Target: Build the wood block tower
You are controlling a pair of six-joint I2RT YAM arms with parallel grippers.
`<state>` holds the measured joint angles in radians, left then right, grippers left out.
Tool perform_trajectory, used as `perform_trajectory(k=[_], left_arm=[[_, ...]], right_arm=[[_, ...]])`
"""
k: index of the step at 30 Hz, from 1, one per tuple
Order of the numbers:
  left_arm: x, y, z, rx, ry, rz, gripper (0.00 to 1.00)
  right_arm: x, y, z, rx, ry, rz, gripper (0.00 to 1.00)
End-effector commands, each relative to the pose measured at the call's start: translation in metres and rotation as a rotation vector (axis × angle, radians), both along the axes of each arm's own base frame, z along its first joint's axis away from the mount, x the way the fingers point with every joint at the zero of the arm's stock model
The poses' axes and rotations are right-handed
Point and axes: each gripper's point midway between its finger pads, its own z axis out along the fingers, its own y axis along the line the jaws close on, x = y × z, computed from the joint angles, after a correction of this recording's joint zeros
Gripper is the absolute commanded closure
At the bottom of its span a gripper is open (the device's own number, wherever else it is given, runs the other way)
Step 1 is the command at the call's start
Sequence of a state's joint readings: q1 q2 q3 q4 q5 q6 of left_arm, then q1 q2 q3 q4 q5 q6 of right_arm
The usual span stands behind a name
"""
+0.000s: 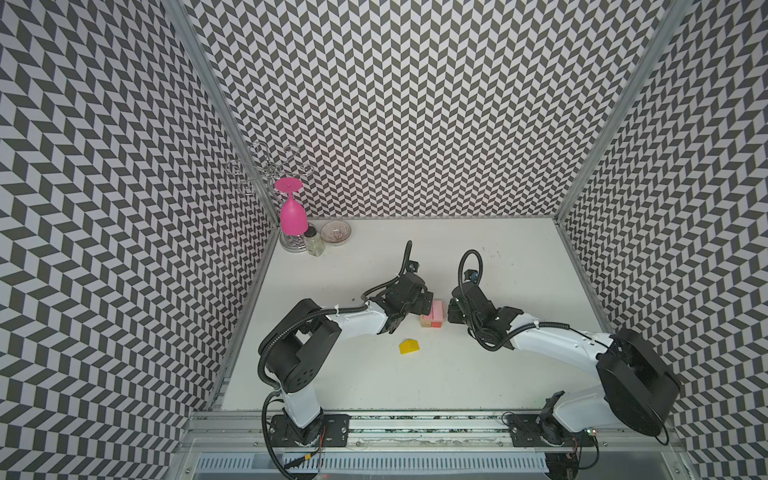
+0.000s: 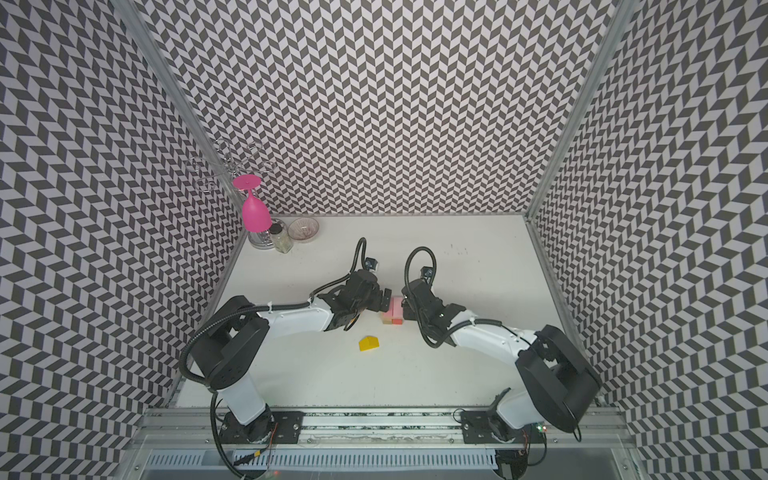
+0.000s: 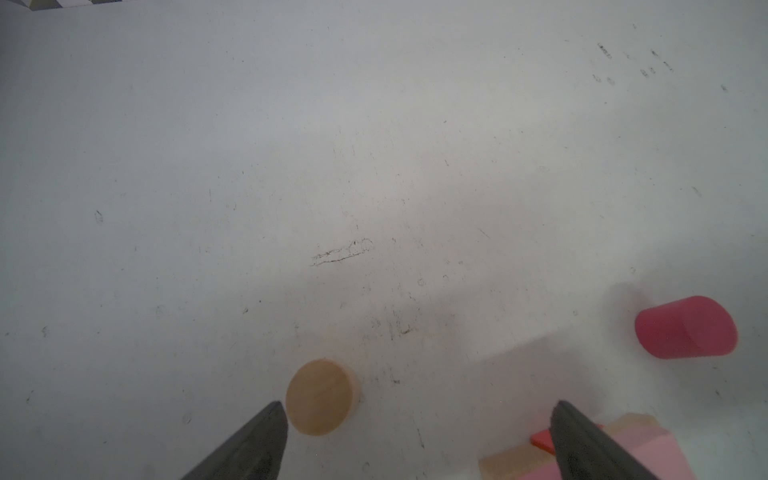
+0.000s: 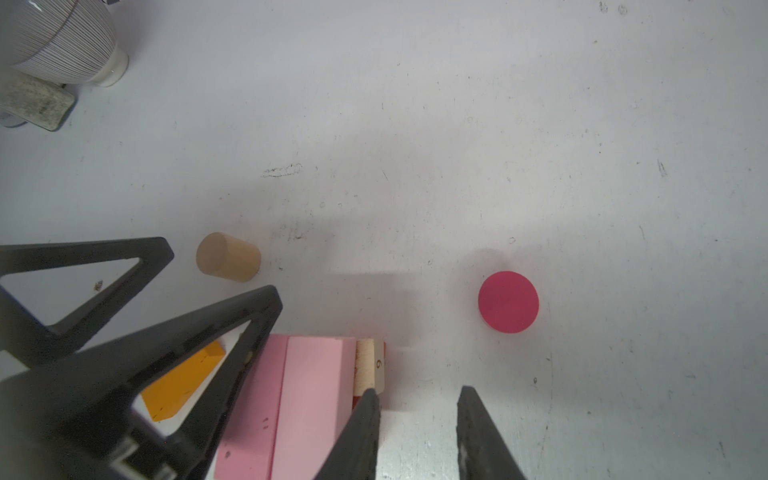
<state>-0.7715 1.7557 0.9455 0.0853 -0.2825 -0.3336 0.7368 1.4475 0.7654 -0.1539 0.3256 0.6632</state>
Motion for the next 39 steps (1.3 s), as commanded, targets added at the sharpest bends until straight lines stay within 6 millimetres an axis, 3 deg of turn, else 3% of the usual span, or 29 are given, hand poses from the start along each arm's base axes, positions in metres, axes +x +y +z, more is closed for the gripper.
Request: perform_trajectory(k=[1, 4, 9, 14, 18, 22, 25, 29, 31, 33, 39], left_arm=[[-0.003, -0.003, 0.011, -0.020, -0.015, -0.005, 0.01], [-0.002, -0.003, 0.016, -0.021, -0.025, -0.004, 0.01], [0.003, 0.000, 0.042, -0.036, -0.074, 0.017, 0.00], [0.010, 0.018, 0.073, -0.065, -0.128, 0.070, 0.00], [0.003, 0.041, 0.095, -0.113, -0.187, 0.122, 0.00], [-0.007, 0.083, 0.112, -0.147, -0.289, 0.234, 0.00], [-0.011, 0.139, 0.118, -0.154, -0.364, 0.382, 0.00], [-0.015, 0.221, 0.098, -0.186, -0.384, 0.595, 0.00], [-0.016, 0.248, 0.084, -0.228, -0.376, 0.653, 0.00], [-0.013, 0.260, 0.075, -0.291, -0.337, 0.664, 0.00], [-0.010, 0.261, 0.072, -0.299, -0.323, 0.655, 0.00]], right_arm=[[0.006, -0.003, 0.007, 0.014, -0.041, -0.031, 0.68], [0.011, -0.011, 0.009, 0.007, -0.052, -0.058, 0.66], [0.024, -0.025, 0.010, 0.002, -0.067, -0.099, 0.64], [0.037, -0.035, -0.001, -0.009, -0.048, -0.113, 0.64], [0.048, -0.040, -0.018, -0.039, -0.010, -0.120, 0.64], [0.057, -0.043, -0.035, -0.070, 0.029, -0.120, 0.64], [0.061, -0.046, -0.046, -0.095, 0.051, -0.129, 0.63], [0.066, -0.047, -0.054, -0.109, 0.067, -0.130, 0.63], [0.068, -0.046, -0.057, -0.117, 0.076, -0.128, 0.63], [0.070, -0.043, -0.057, -0.117, 0.082, -0.115, 0.61], [0.069, -0.038, -0.051, -0.076, 0.067, -0.096, 0.56]])
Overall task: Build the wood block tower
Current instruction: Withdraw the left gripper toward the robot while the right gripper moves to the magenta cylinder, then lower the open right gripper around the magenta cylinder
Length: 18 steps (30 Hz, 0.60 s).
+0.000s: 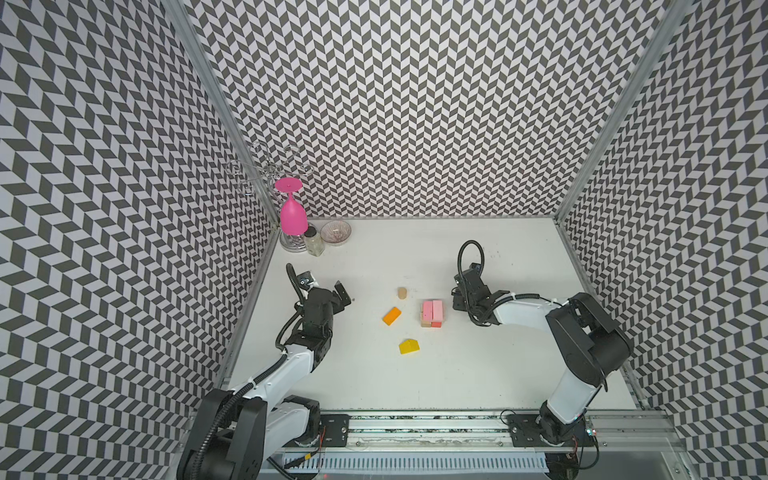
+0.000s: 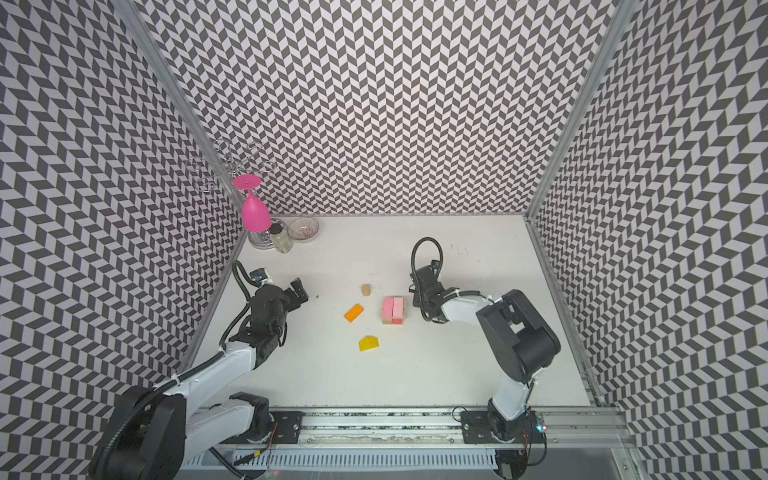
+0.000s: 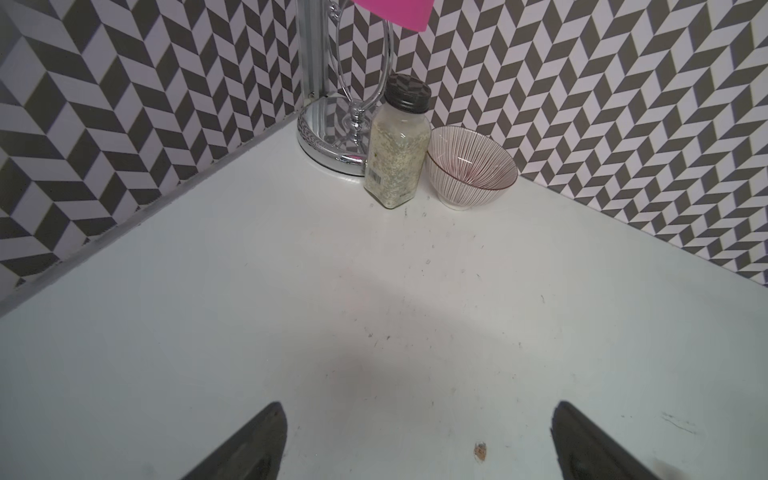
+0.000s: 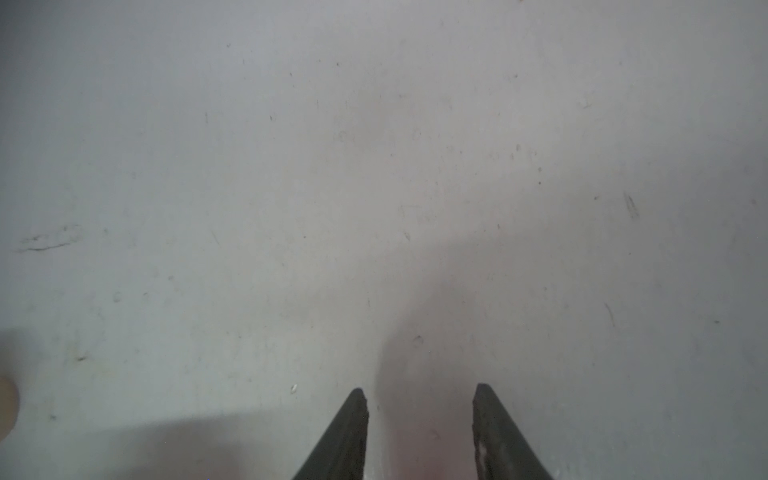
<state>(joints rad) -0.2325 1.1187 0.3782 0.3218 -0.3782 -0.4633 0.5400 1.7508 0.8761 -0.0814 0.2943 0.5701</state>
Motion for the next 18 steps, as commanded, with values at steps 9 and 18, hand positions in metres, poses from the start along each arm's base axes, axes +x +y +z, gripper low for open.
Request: perform_trajectory(k=[9, 18], left_arm=[[0.010, -0.011, 0.014, -0.059, -0.060, -0.038, 0.00], [0.010, -0.011, 0.014, -0.058, -0.057, -0.042, 0.00]], right_arm=[[-0.009, -0.003, 0.016, 0.069, -0.055, -0.011, 0.55], [-0.015, -0.011, 0.027, 0.066, -0.103, -0.015, 0.50]])
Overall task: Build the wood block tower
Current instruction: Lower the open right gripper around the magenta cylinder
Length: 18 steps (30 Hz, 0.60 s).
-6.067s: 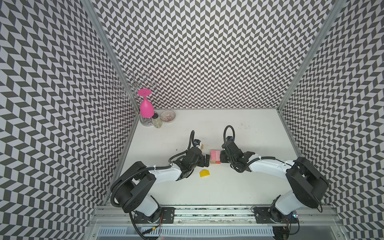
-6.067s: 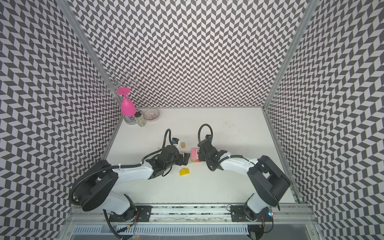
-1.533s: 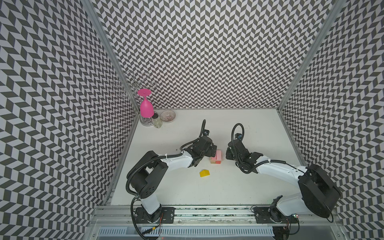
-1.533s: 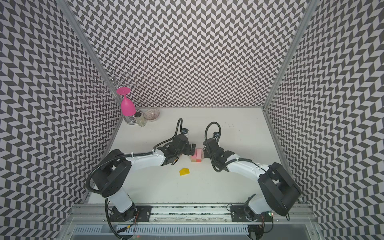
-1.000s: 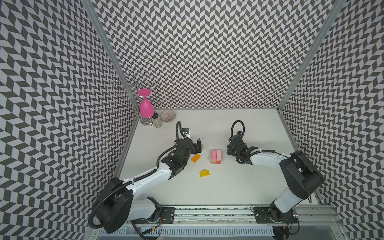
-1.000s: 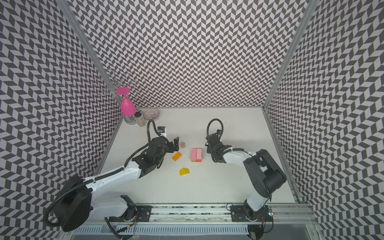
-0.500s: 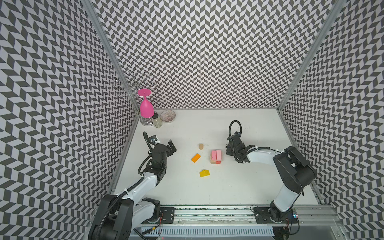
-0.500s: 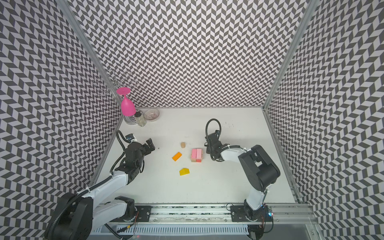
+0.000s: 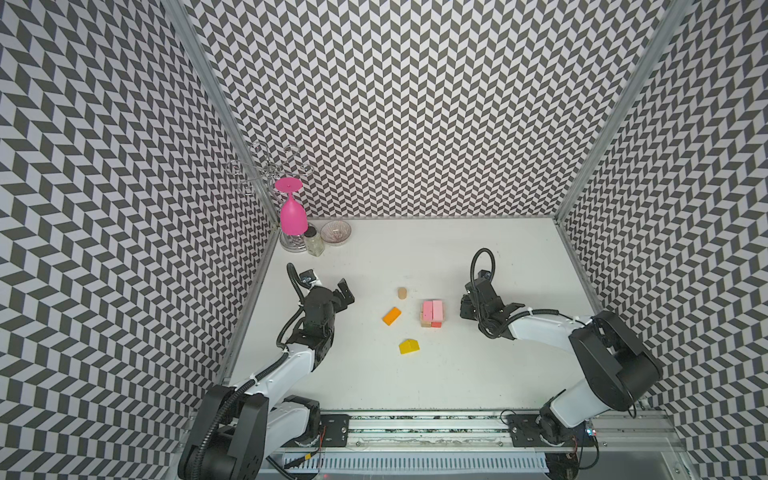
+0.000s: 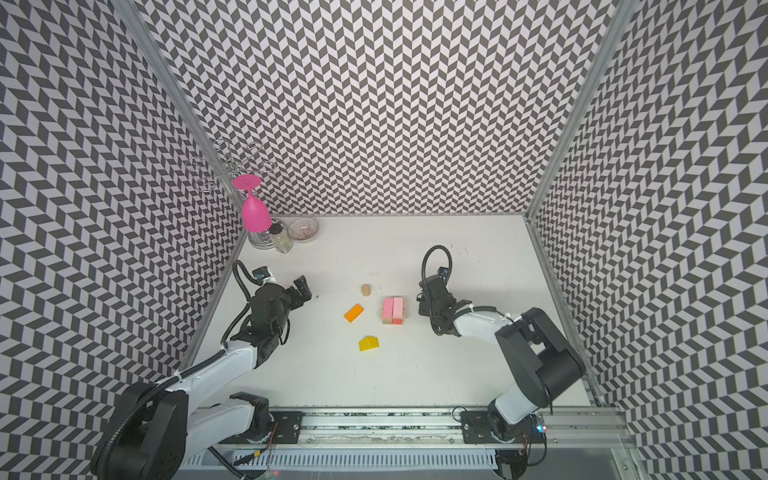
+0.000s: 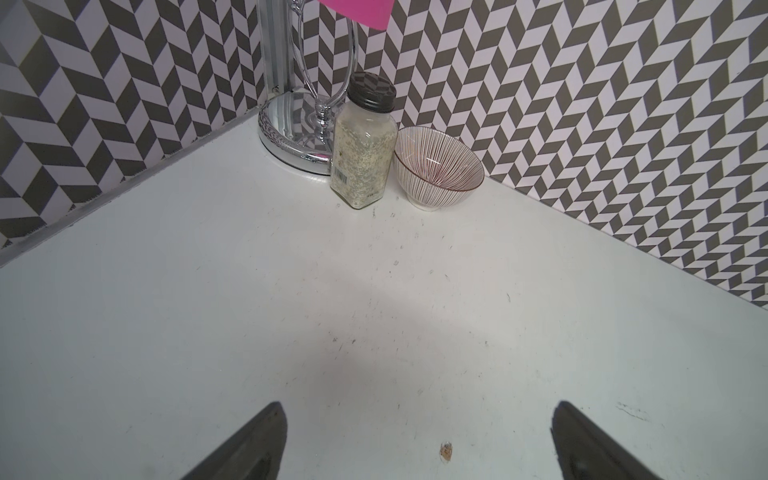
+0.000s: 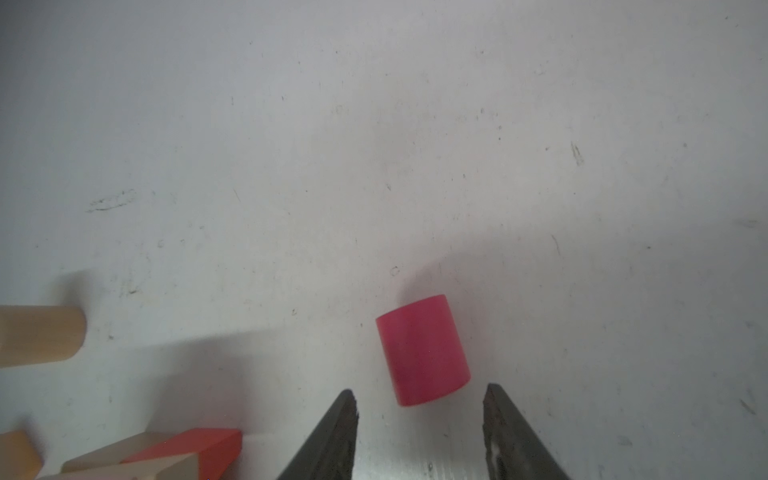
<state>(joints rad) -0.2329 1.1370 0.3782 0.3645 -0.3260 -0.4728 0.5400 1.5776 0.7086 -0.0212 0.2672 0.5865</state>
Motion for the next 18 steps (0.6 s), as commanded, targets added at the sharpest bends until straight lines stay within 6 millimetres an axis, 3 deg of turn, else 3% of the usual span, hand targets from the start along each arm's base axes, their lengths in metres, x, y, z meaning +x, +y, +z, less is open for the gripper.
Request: perform_trajectory(k=[1, 10, 18], left_arm=[[0.005, -0.001, 0.011, -0.024, -0.034, 0.001, 0.00], [0.004, -0.004, 0.012, -0.029, -0.037, -0.012, 0.00], [0.006, -0.004, 0.011, -0.025, -0.035, -0.010, 0.00]], right_arm=[[0.017, 0.001, 0.012, -0.008, -0.053, -0.022, 0.50], [0.048, -0.010, 0.002, -0.124, -0.019, -0.064, 0.49], [0.057, 0.002, -0.007, -0.131, 0.015, -0.005, 0.50]])
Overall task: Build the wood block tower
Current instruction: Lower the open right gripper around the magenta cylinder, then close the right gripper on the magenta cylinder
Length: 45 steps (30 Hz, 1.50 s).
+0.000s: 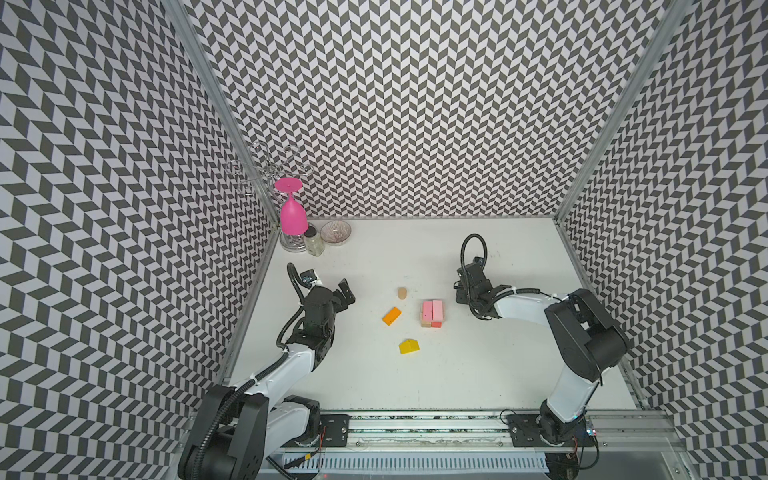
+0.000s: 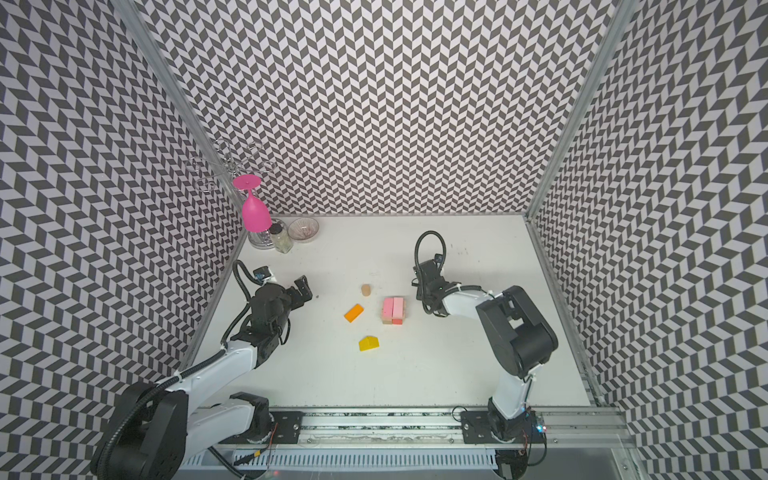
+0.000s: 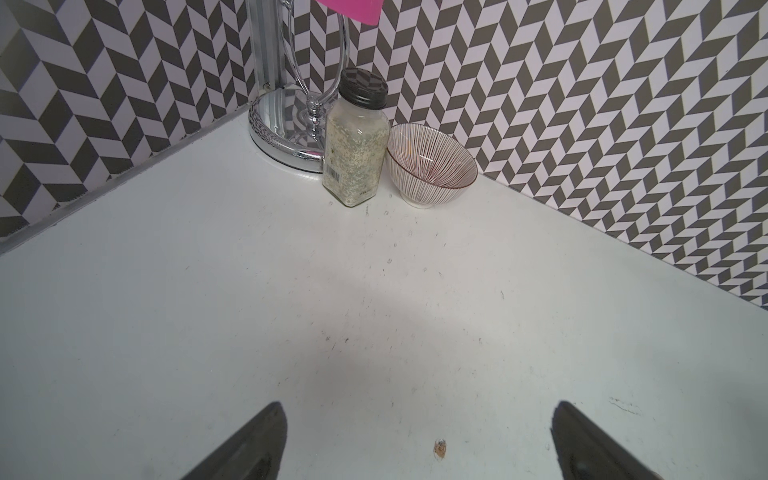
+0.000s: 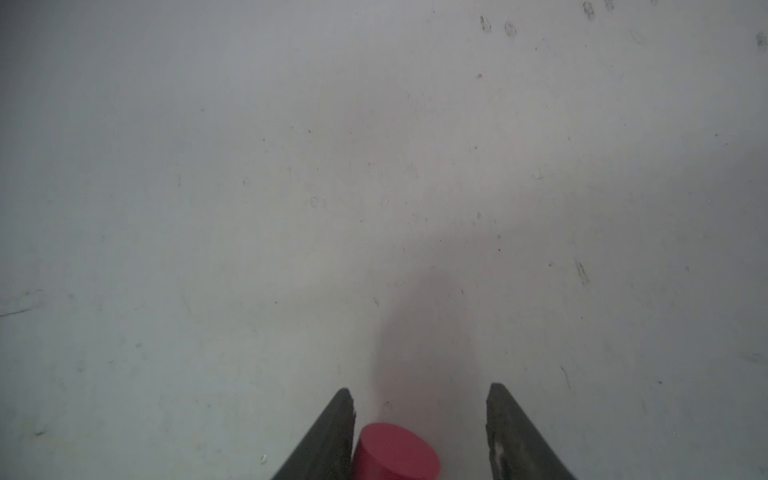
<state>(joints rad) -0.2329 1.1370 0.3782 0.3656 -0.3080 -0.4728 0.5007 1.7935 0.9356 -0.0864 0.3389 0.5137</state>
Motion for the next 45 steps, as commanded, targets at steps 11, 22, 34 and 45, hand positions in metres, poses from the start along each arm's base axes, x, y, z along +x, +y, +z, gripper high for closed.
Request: perform_trajectory(k=[11, 22, 34, 45], left_arm=[[0.007, -0.001, 0.011, -0.017, -0.032, 0.006, 0.00], [0.006, -0.005, 0.012, -0.020, -0.036, -0.021, 0.00], [0.003, -0.007, 0.015, -0.026, -0.056, -0.036, 0.00], [0.003, -0.007, 0.016, -0.026, -0.059, -0.038, 0.00]], right_arm=[[-0.006, 0.014, -0.004, 0.063, 0.059, 0.039, 0.55], [-0.012, 0.008, -0.016, -0.013, 0.138, -0.013, 0.61], [-0.027, 0.003, -0.021, -0.058, 0.200, -0.007, 0.61], [-0.025, 0.008, -0.025, -0.060, 0.239, 0.011, 0.76]])
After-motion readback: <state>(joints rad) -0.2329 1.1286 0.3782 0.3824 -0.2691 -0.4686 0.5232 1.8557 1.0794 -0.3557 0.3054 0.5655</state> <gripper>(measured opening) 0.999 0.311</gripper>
